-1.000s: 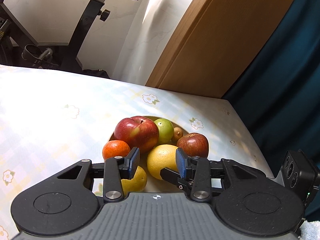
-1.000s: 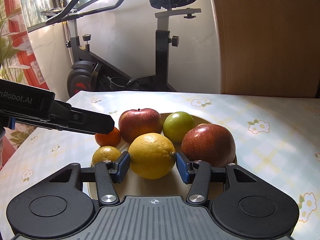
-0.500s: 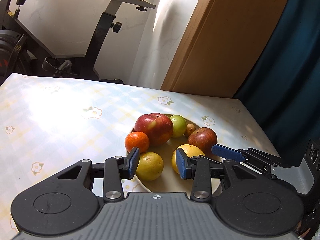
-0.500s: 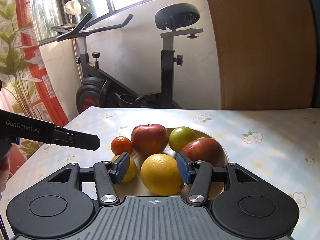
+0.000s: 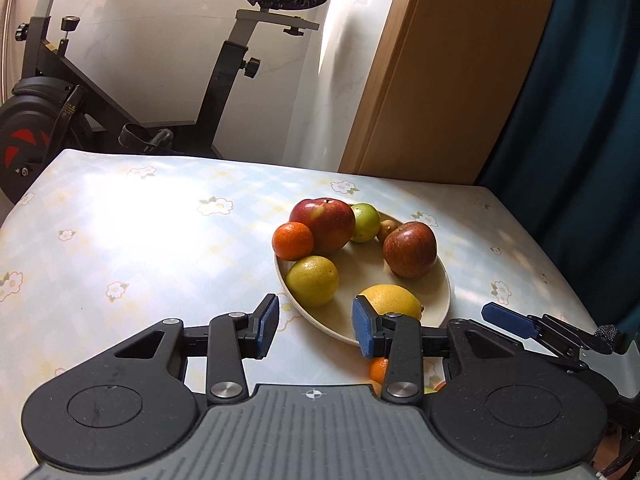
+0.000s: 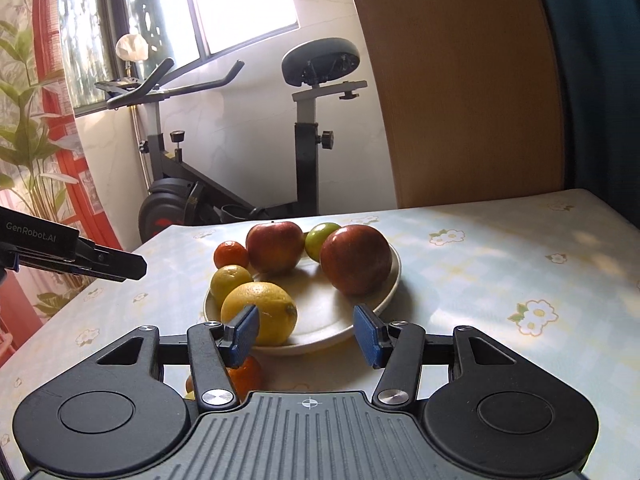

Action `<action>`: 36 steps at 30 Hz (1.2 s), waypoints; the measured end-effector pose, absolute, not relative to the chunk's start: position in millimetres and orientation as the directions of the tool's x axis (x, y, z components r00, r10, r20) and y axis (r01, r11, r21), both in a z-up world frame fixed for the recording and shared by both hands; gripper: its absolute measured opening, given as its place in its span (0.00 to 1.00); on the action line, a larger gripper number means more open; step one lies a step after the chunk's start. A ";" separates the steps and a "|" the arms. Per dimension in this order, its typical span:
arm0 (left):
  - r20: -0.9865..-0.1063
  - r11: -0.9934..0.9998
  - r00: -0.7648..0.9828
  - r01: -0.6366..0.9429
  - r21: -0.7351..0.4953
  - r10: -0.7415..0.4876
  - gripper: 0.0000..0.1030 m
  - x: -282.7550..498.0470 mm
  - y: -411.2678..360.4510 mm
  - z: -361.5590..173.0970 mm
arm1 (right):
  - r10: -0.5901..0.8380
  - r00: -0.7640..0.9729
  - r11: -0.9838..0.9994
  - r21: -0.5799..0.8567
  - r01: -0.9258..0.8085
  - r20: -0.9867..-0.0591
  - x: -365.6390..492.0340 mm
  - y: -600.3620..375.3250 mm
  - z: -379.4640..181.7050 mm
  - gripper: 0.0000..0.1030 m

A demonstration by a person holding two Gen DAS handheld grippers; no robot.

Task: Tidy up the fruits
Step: 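Open both tools and withdraw them from the plate toward the loose fruit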

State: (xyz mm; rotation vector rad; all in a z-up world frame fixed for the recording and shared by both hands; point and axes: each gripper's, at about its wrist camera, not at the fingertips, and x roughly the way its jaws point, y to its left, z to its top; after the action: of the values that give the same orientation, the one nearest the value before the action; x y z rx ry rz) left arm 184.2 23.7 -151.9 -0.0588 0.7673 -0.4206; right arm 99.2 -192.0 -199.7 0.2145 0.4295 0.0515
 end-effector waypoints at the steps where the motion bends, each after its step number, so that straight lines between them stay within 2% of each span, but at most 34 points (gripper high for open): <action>1: -0.663 0.915 0.638 0.345 -0.208 -0.391 0.41 181.0 24.1 -153.4 | 0.088 0.909 0.978 0.210 -0.001 -0.408 96.0 -190.7 -201.4 0.48; 13: -0.665 0.927 0.645 0.274 -0.257 -0.375 0.42 151.3 35.7 -166.8 | 0.071 0.898 0.990 0.138 -0.012 -0.435 62.6 -185.0 -217.0 0.47; 22: -0.651 0.939 0.678 0.249 -0.235 -0.343 0.42 137.0 35.1 -169.1 | 0.077 0.900 0.991 0.136 -0.020 -0.428 56.6 -188.6 -221.7 0.47; 32: -0.654 0.944 0.681 0.236 -0.231 -0.330 0.42 126.5 33.5 -178.1 | 0.162 0.879 0.987 0.054 -0.154 -0.448 53.8 -170.3 -221.7 0.47; 36: -0.652 0.944 0.682 0.237 -0.230 -0.331 0.42 124.6 33.9 -179.5 | 0.181 0.864 0.983 0.051 -0.178 -0.471 55.6 -168.4 -222.5 0.42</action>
State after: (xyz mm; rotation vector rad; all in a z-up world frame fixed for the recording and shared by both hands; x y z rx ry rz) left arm 124.6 33.9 -179.5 -0.1309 0.7561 -0.3198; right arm 55.6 -168.4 -222.5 0.0059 0.4937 0.1877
